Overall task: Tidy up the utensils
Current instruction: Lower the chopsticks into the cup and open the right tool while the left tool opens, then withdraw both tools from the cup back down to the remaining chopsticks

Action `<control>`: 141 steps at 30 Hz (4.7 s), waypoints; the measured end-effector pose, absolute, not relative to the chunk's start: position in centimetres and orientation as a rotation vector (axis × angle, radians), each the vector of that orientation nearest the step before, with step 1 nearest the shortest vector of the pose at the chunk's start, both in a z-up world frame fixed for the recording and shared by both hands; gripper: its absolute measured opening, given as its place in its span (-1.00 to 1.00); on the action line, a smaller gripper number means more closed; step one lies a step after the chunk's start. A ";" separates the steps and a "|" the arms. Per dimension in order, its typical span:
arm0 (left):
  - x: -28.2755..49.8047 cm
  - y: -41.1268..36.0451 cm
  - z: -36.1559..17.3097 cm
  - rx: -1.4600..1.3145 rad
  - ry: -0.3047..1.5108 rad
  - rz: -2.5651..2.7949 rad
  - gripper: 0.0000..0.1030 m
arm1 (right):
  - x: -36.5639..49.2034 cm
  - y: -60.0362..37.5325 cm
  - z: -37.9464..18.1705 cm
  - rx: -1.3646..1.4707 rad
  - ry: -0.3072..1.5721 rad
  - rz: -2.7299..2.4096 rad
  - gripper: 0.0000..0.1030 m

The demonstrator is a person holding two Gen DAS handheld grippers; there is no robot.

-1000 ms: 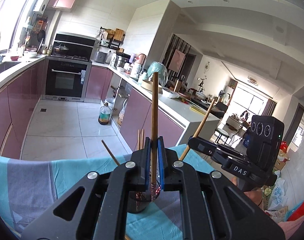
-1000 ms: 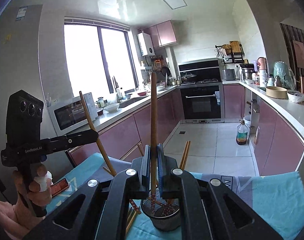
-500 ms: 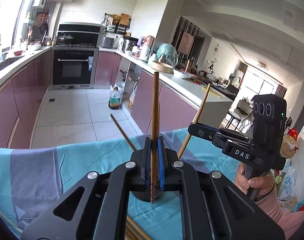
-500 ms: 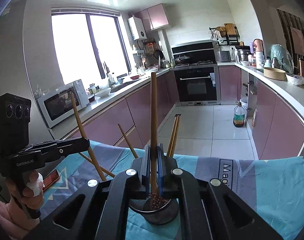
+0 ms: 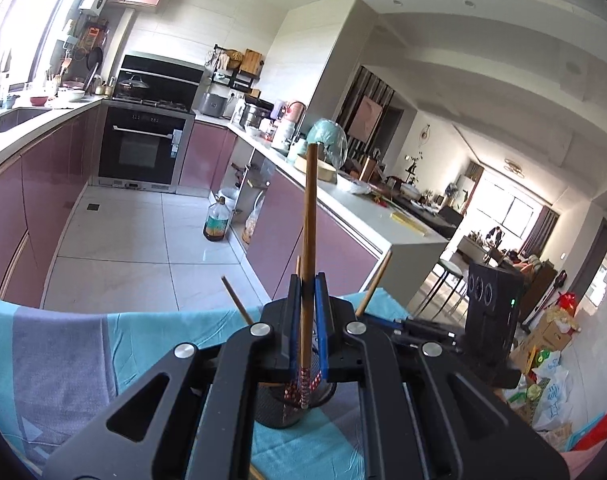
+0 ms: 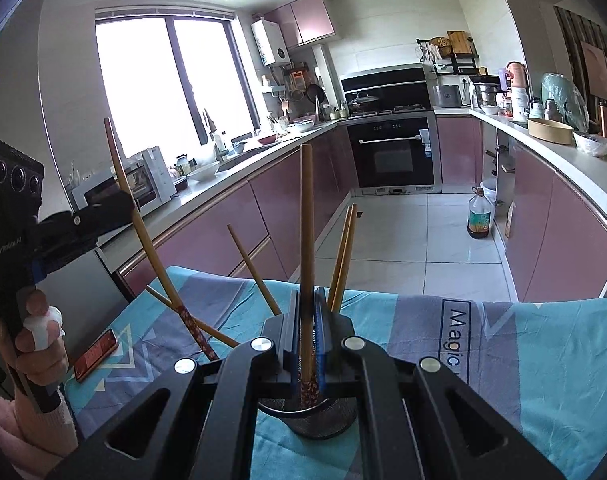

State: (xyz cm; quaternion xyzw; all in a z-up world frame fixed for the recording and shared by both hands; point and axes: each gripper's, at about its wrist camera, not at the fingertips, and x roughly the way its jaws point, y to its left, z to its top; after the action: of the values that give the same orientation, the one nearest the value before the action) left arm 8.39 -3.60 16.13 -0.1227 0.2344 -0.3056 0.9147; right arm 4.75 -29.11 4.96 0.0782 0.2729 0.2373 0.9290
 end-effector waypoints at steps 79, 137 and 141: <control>16.2 -4.4 7.1 -0.055 0.641 -0.500 -0.25 | 2.4 -26.6 1.6 0.165 0.626 0.527 -0.23; 7.3 -3.2 -7.3 0.035 0.937 -0.413 -0.28 | -0.5 -18.3 -7.5 -0.022 0.927 0.530 -0.57; 7.4 -3.1 -7.4 0.064 0.935 -0.400 -0.54 | -0.3 -18.1 -7.5 -0.028 0.923 0.527 -0.57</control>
State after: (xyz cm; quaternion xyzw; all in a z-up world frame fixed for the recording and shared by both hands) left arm 7.40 -3.08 -7.38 0.0308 0.4475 -0.1913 0.8730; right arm -0.27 -18.06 -7.46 -0.0132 0.4399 0.2514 0.8620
